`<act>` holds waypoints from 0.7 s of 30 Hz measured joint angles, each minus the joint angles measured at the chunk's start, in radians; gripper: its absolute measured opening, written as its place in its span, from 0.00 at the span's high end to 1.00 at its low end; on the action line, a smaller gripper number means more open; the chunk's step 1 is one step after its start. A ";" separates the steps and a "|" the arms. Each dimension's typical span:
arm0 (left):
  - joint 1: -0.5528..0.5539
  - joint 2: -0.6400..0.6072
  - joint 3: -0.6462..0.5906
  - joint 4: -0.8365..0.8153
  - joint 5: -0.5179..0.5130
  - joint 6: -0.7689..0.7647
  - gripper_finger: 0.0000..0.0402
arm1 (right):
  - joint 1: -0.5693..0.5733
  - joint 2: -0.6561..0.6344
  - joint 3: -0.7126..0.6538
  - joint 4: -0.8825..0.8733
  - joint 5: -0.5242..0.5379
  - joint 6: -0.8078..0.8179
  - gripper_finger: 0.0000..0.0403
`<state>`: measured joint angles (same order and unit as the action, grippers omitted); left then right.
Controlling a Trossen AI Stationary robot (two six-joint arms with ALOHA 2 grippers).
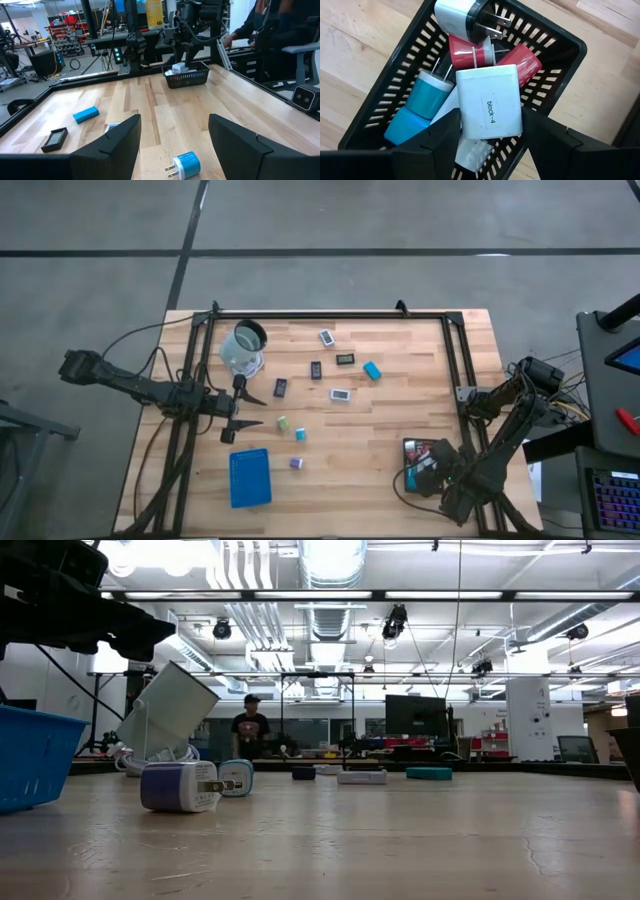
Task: Pick & Place Office items
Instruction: Put the white charger adapter into the black bin, then put the light blue charger adapter into the black bin
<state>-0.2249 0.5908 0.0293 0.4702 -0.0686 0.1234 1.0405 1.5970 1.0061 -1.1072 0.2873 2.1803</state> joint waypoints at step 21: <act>0.000 0.000 0.000 0.000 0.000 0.000 0.41 | -0.001 0.000 0.000 -0.001 0.001 0.000 0.36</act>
<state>-0.2249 0.5910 0.0294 0.4702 -0.0687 0.1234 1.0397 1.5970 1.0061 -1.1084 0.2880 2.1803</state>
